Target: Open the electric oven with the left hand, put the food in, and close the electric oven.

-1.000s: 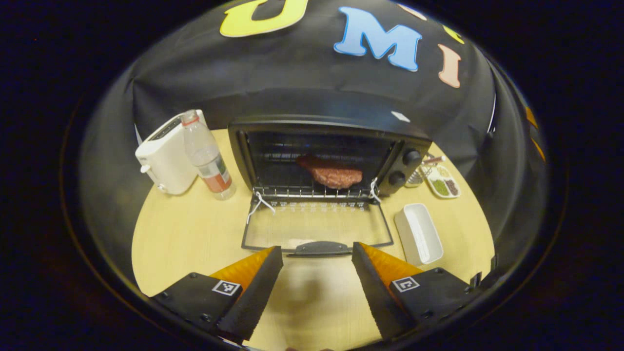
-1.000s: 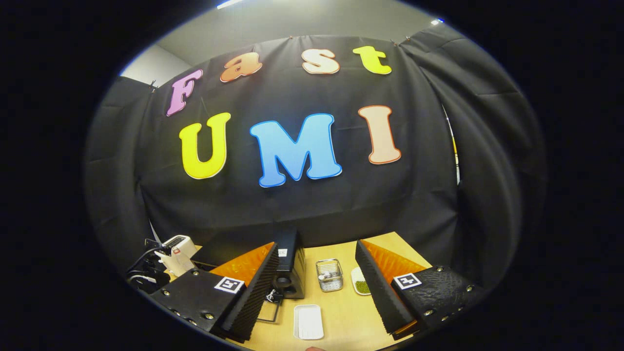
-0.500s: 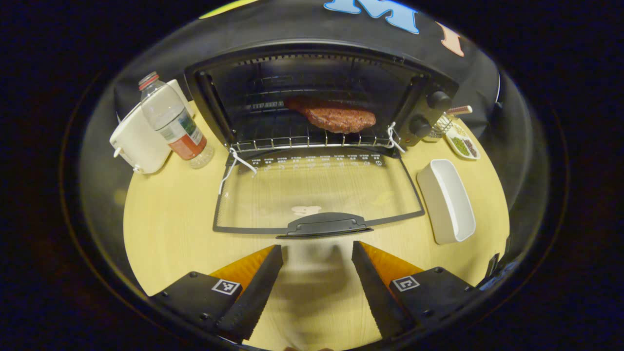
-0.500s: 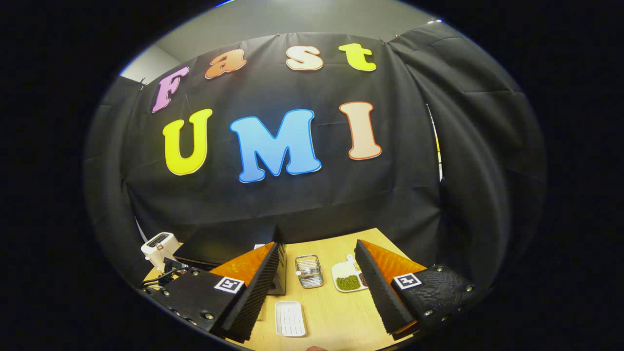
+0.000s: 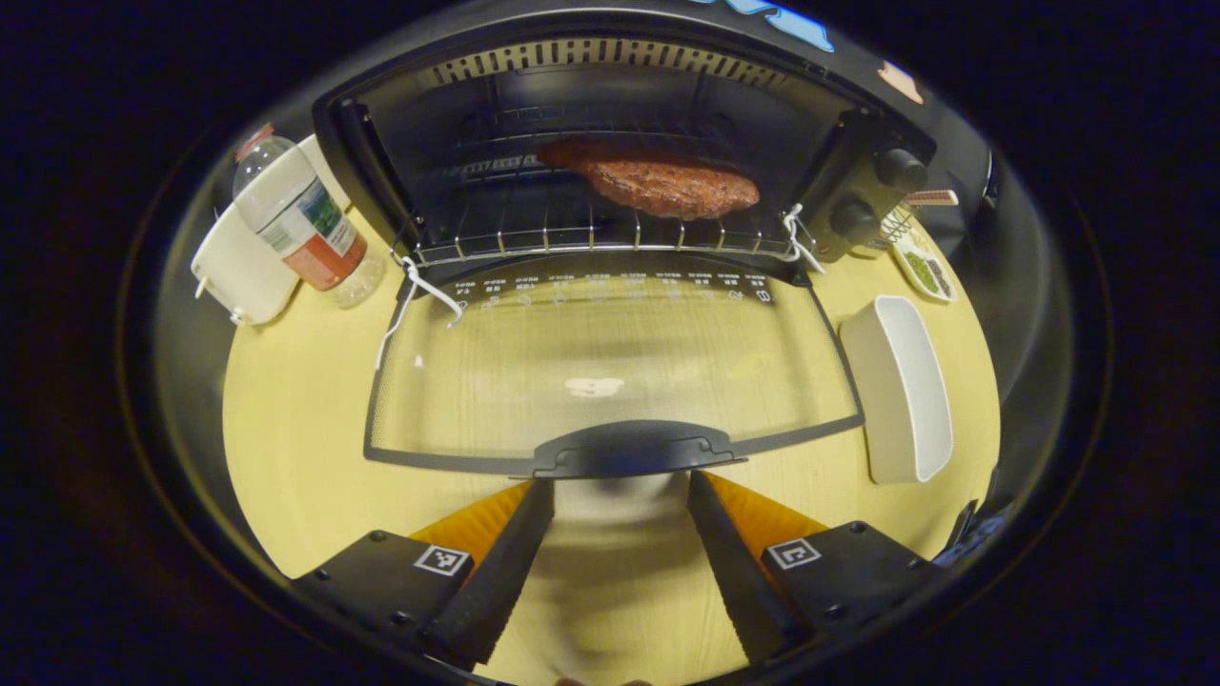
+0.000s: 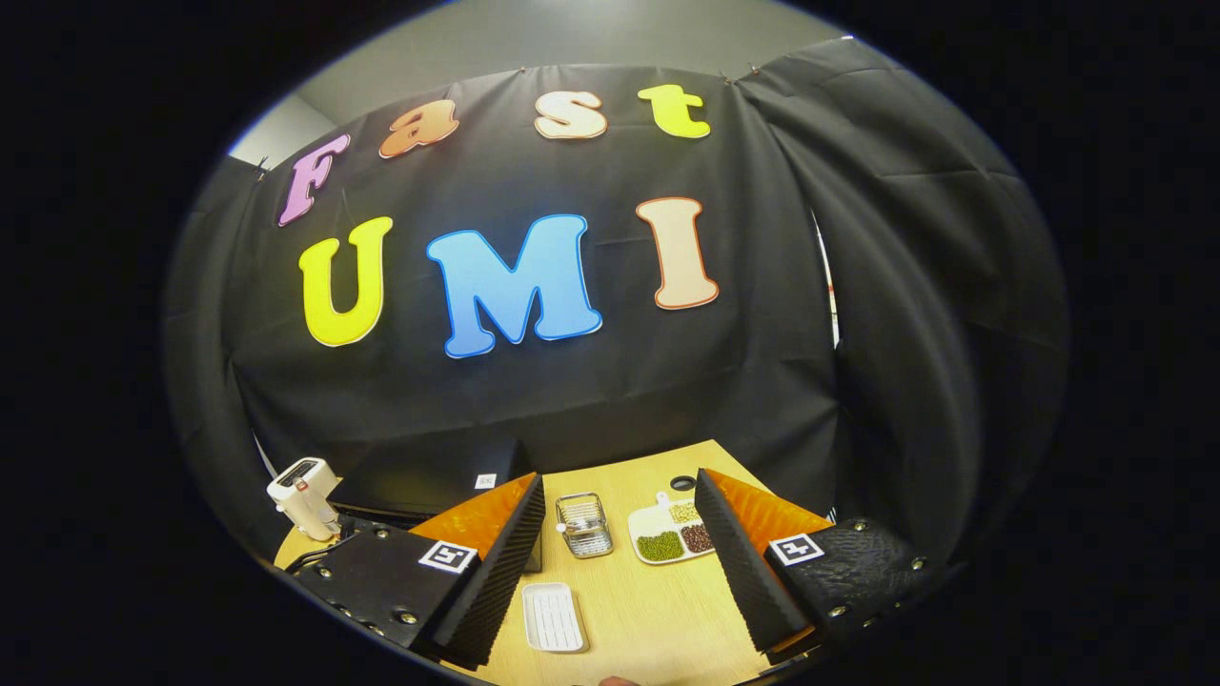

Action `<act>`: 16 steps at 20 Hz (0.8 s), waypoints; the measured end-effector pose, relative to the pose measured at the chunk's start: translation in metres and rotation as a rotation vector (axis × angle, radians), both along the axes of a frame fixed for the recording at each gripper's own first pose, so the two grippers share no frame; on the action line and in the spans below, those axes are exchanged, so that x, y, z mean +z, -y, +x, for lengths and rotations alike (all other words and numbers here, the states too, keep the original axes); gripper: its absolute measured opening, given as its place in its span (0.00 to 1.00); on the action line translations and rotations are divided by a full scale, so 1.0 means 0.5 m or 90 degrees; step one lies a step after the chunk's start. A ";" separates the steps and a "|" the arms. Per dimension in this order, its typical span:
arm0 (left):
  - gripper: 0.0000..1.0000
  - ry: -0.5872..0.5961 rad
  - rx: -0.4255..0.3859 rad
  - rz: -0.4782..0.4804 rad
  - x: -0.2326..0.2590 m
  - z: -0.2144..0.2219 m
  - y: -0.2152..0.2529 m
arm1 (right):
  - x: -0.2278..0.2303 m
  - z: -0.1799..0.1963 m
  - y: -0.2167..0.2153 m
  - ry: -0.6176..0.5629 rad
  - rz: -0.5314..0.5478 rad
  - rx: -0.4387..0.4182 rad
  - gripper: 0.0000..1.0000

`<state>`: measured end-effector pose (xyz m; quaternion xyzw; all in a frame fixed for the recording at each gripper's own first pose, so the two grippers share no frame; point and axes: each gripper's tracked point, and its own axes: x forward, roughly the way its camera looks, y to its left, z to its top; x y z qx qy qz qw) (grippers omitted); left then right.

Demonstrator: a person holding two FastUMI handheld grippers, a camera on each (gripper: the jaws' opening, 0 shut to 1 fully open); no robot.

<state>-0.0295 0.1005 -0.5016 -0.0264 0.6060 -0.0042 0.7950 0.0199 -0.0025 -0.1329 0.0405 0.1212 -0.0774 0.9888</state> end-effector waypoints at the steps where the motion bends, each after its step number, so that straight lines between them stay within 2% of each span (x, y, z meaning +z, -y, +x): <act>1: 0.97 -0.008 0.006 0.000 -0.002 -0.002 0.000 | 0.001 -0.002 0.002 0.002 -0.002 -0.002 0.96; 4: 1.00 -0.003 -0.006 0.008 -0.003 0.005 0.000 | 0.010 -0.008 -0.001 0.007 -0.009 0.002 0.96; 7: 0.97 -0.007 0.007 0.001 0.001 0.002 0.000 | 0.011 -0.008 -0.010 0.006 -0.009 0.011 0.96; 10: 1.00 0.010 0.000 0.008 0.022 0.003 0.000 | 0.013 -0.005 -0.014 0.010 -0.012 0.017 0.96; 12: 0.97 0.031 0.008 -0.002 0.041 0.000 0.006 | 0.010 -0.005 -0.018 0.008 -0.008 0.021 0.96; 13: 0.92 0.044 0.011 -0.007 0.052 0.001 0.010 | 0.010 -0.004 -0.020 0.008 -0.005 0.022 0.96; 16: 0.92 0.079 0.010 -0.010 0.079 0.009 0.011 | 0.005 -0.001 -0.028 0.006 0.006 0.028 0.96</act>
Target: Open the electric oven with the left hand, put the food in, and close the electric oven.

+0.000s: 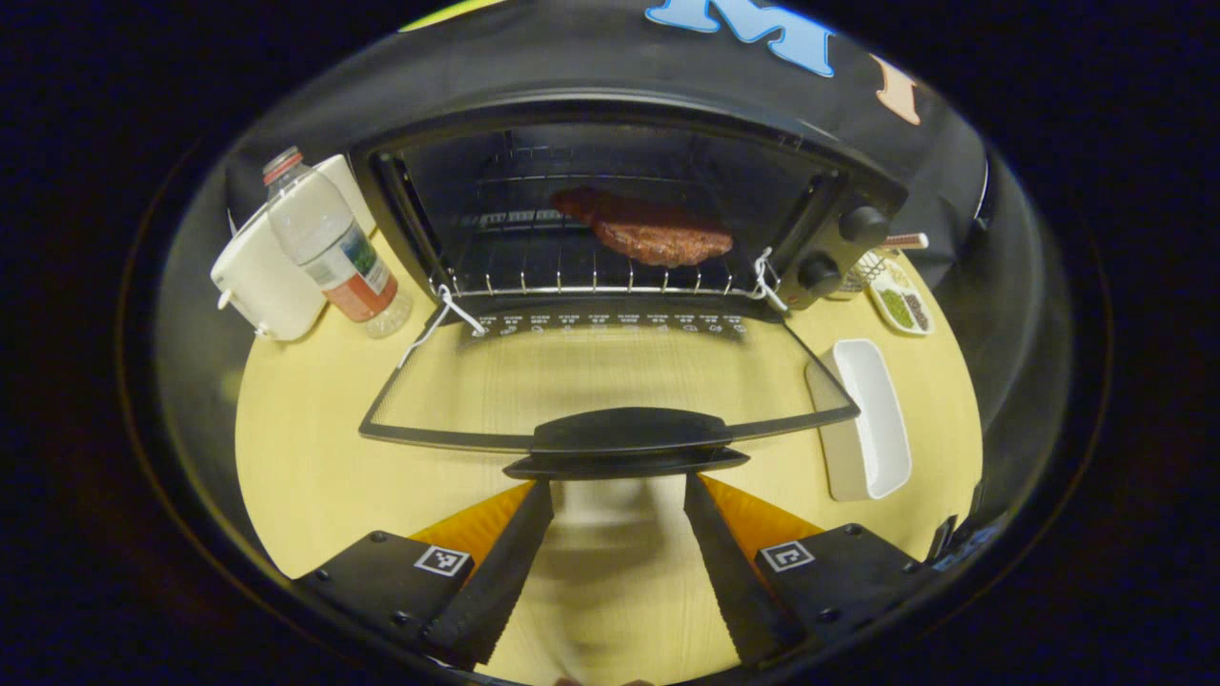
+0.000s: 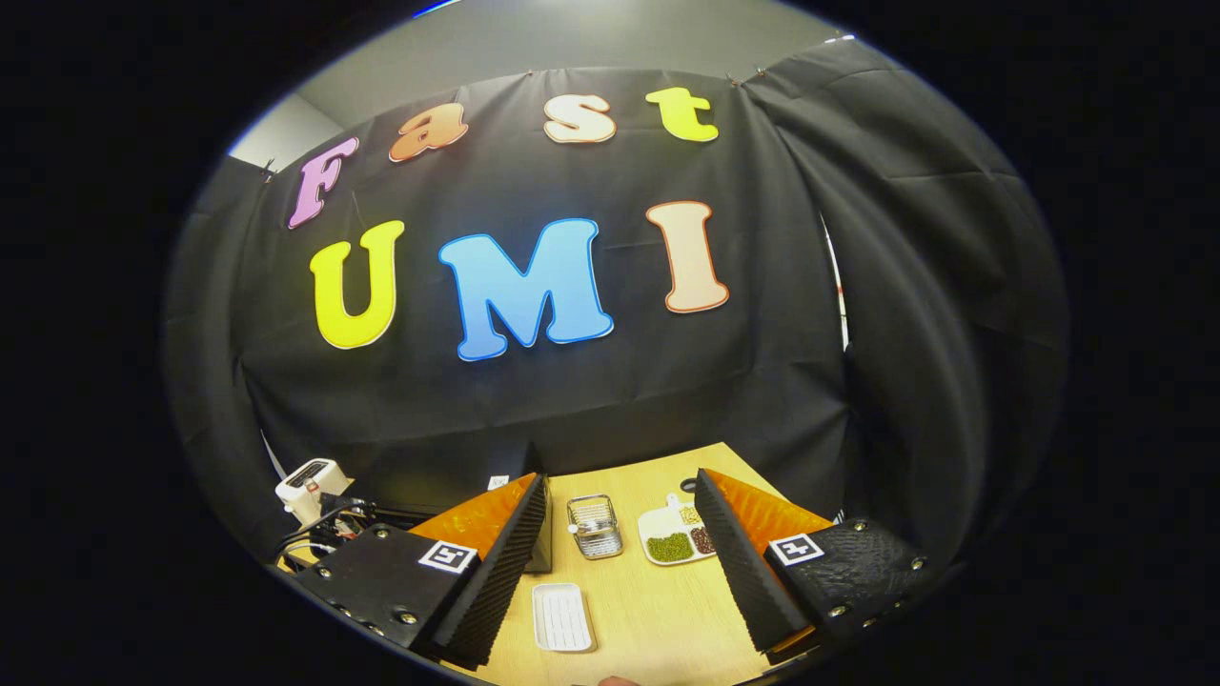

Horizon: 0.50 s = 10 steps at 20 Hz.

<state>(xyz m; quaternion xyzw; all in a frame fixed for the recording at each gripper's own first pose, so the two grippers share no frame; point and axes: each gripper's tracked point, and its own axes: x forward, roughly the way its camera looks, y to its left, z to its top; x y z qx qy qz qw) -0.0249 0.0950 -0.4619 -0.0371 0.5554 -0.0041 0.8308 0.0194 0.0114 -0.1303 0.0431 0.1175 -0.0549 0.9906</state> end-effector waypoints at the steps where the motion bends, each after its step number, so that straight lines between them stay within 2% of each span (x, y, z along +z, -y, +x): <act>1: 0.93 0.010 0.001 -0.002 0.009 0.003 0.001 | 0.000 0.002 -0.005 0.000 0.004 0.002 0.96; 5: 0.92 0.048 0.012 -0.014 0.042 0.019 0.003 | 0.001 0.011 -0.019 0.003 0.009 0.016 0.96; 10: 0.98 0.090 0.028 -0.021 0.079 0.043 0.002 | 0.009 0.010 -0.023 0.006 0.014 0.021 0.96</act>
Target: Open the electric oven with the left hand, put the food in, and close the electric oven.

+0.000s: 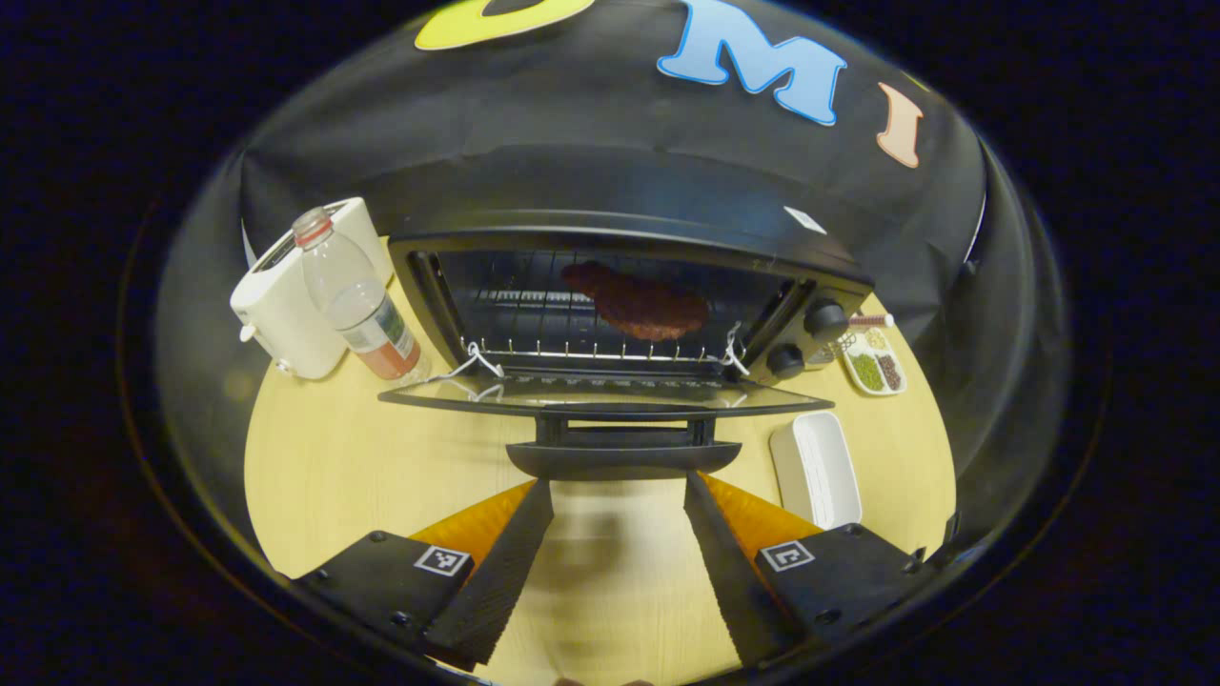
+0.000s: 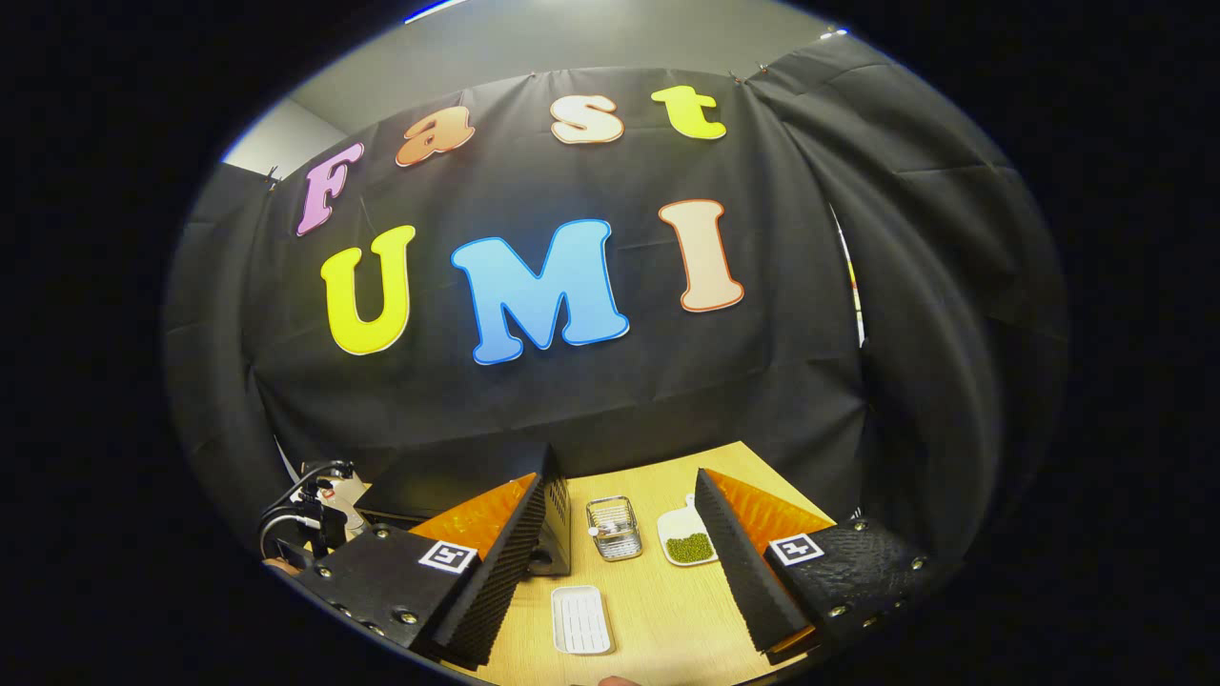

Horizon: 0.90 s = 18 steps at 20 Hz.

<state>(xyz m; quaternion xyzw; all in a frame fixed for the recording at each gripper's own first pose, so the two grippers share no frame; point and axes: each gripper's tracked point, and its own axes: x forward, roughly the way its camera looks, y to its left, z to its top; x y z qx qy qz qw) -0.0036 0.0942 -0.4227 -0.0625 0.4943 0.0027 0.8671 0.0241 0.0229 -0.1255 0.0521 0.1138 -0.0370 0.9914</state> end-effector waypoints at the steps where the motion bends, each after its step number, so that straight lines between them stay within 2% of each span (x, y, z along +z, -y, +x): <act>1: 0.92 0.005 -0.001 0.001 0.005 0.006 0.000 | 0.001 -0.001 0.000 0.000 0.000 0.001 0.96; 2: 0.98 0.009 -0.002 0.006 0.007 0.011 -0.001 | 0.002 -0.002 0.001 0.000 0.000 0.003 0.96; 3: 0.92 0.014 -0.002 0.009 0.009 0.017 -0.003 | 0.001 -0.002 0.003 -0.001 0.000 0.003 0.96; 4: 0.98 0.018 -0.004 0.012 0.011 0.025 -0.003 | 0.002 -0.004 0.004 0.000 0.000 0.005 0.96; 8: 0.95 0.047 -0.005 0.037 0.047 0.046 -0.002 | 0.002 -0.012 0.013 -0.001 0.002 0.008 0.96; 9: 0.98 0.060 -0.002 0.037 0.058 0.052 0.000 | 0.001 -0.014 0.016 -0.002 0.003 0.010 0.96; 10: 0.95 0.078 0.002 0.035 0.075 0.058 0.006 | 0.003 -0.014 0.018 -0.001 0.004 0.011 0.96; 16: 0.95 0.249 0.021 0.021 0.279 0.080 0.040 | 0.037 0.006 0.020 0.017 -0.005 0.039 0.96; 17: 0.99 0.292 0.027 0.024 0.322 0.080 0.036 | 0.050 0.010 0.019 0.024 -0.007 0.046 0.96; 18: 0.92 0.336 0.031 0.028 0.372 0.083 0.038 | 0.065 0.017 0.018 0.030 -0.009 0.053 0.96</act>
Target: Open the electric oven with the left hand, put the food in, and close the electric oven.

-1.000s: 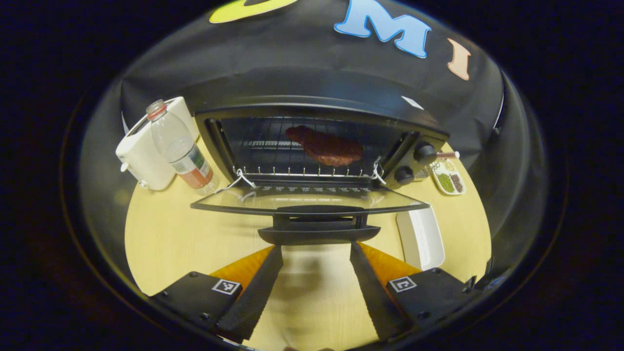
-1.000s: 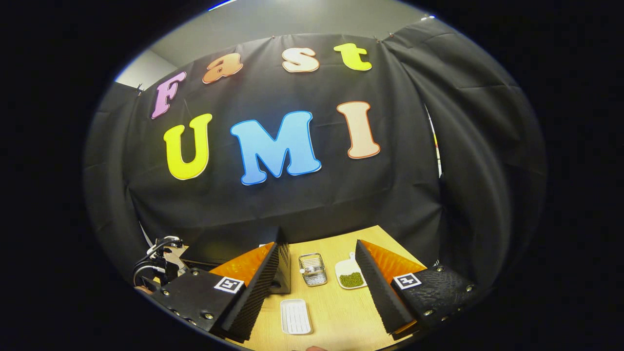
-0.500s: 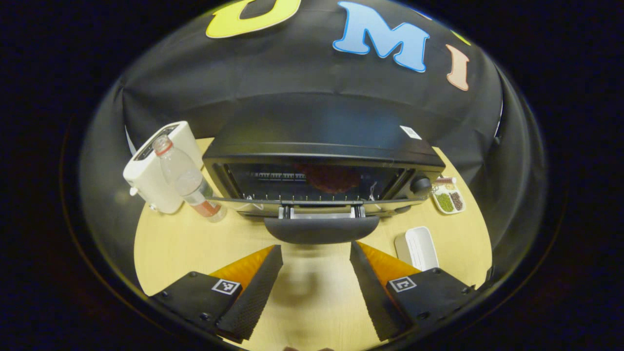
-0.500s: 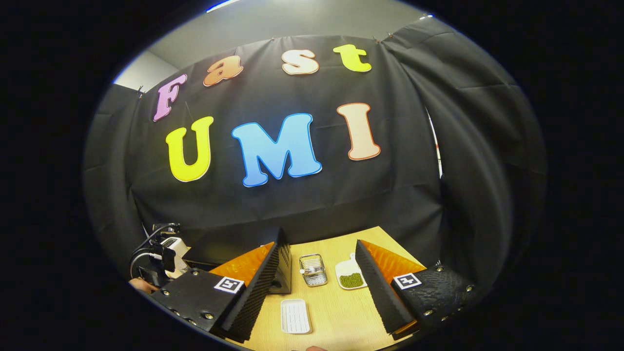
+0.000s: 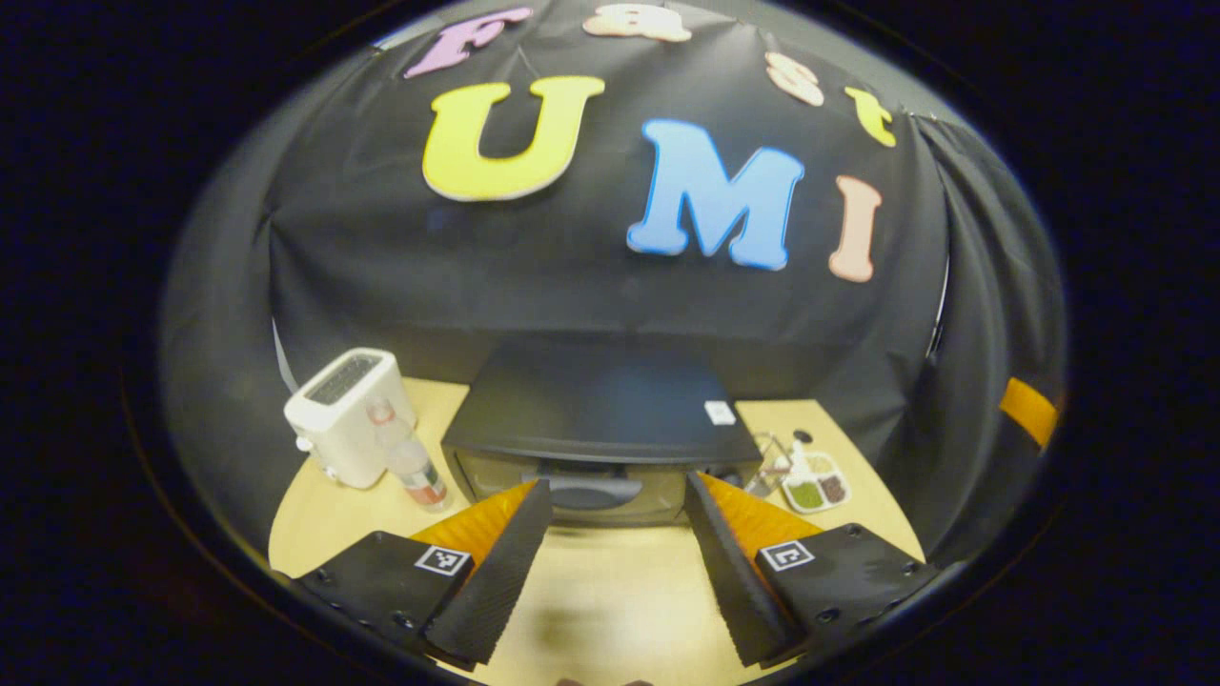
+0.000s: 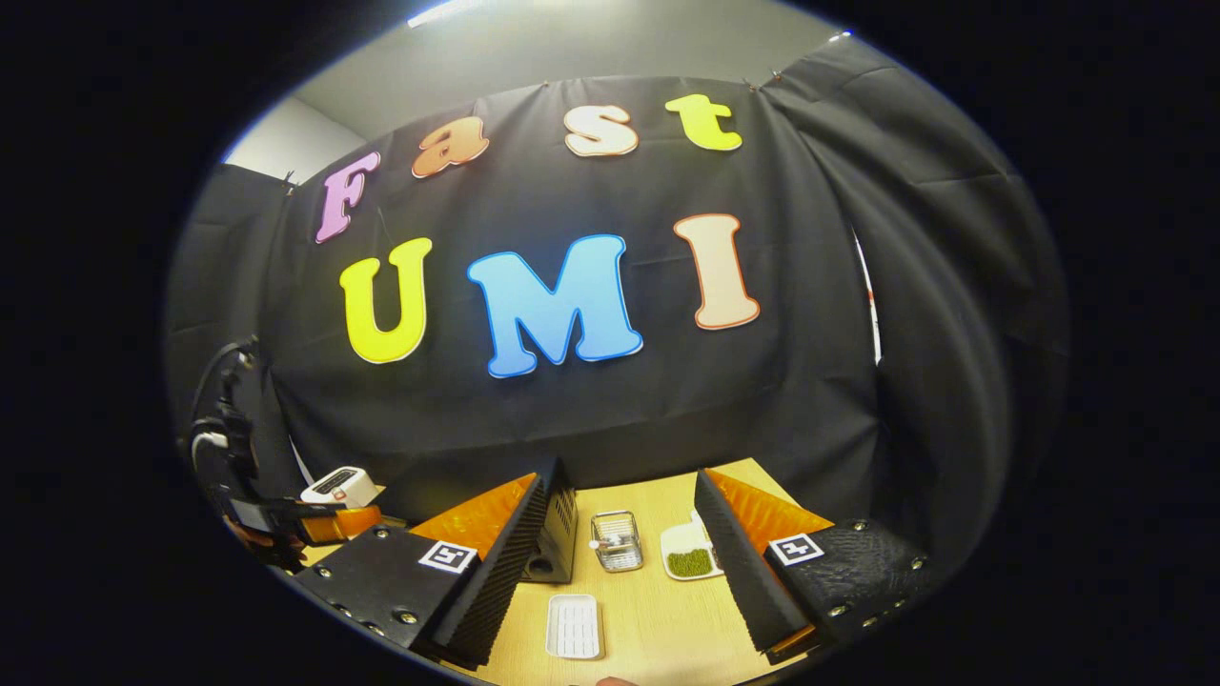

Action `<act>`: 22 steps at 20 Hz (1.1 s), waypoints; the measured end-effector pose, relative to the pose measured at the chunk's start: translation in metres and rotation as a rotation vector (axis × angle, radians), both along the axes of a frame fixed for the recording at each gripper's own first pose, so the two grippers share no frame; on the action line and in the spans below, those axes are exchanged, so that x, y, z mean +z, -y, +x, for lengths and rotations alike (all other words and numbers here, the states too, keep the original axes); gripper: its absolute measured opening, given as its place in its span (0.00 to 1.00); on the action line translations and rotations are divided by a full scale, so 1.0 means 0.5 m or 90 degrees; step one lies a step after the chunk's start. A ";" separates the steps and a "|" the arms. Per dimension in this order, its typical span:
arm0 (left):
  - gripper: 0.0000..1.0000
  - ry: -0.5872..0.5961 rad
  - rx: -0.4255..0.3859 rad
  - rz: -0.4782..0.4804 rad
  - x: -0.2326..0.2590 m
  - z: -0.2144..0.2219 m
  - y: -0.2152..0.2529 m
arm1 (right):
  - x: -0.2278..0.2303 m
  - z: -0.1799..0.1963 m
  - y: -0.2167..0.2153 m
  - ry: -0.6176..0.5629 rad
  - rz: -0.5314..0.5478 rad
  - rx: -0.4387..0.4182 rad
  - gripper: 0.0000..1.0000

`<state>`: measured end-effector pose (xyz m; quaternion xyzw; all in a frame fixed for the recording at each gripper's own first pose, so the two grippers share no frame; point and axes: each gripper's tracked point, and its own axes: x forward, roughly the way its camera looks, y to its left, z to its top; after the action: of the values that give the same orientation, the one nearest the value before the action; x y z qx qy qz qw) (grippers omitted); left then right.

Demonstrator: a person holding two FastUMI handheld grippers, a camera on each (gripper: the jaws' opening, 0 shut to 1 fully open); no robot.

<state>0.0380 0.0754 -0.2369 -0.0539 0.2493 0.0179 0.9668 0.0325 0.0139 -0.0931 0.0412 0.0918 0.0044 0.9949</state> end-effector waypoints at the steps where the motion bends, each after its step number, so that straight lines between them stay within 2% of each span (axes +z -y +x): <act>1: 0.95 0.040 0.004 0.004 0.049 -0.001 0.008 | 0.016 0.004 -0.001 0.007 -0.002 0.006 0.96; 5: 0.94 0.163 0.019 0.044 0.226 -0.031 0.032 | 0.087 0.019 -0.009 0.033 0.008 0.021 0.96; 6: 0.91 0.185 0.024 0.058 0.265 -0.039 0.035 | 0.108 0.022 -0.012 0.044 0.006 0.030 0.96; 7: 0.97 0.203 0.027 0.073 0.297 -0.050 0.040 | 0.124 0.022 -0.015 0.053 0.001 0.039 0.96; 10: 0.97 0.259 0.023 0.094 0.386 -0.076 0.059 | 0.176 0.014 -0.025 0.080 -0.003 0.046 0.95; 11: 0.97 0.267 0.013 0.088 0.396 -0.082 0.065 | 0.189 0.007 -0.029 0.088 -0.005 0.042 0.95; 12: 0.98 0.277 0.000 0.080 0.403 -0.086 0.071 | 0.198 -0.001 -0.034 0.095 -0.009 0.039 1.00; 13: 0.96 0.280 -0.008 0.075 0.403 -0.088 0.069 | 0.202 -0.010 -0.042 0.100 -0.016 0.035 0.96; 17: 0.91 0.263 -0.021 0.055 0.400 -0.106 0.044 | 0.206 -0.046 -0.091 0.097 -0.028 0.039 0.96; 21: 0.91 0.266 -0.026 0.042 0.400 -0.123 0.011 | 0.214 -0.076 -0.127 0.104 -0.042 0.033 0.96; 22: 0.98 0.265 -0.028 0.044 0.401 -0.125 0.002 | 0.215 -0.082 -0.137 0.103 -0.042 0.035 0.96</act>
<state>-0.0244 0.0744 -0.0363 -0.0179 0.0446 -0.0064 0.9988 -0.0087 0.0823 0.0142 0.0054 0.0122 0.0323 0.9994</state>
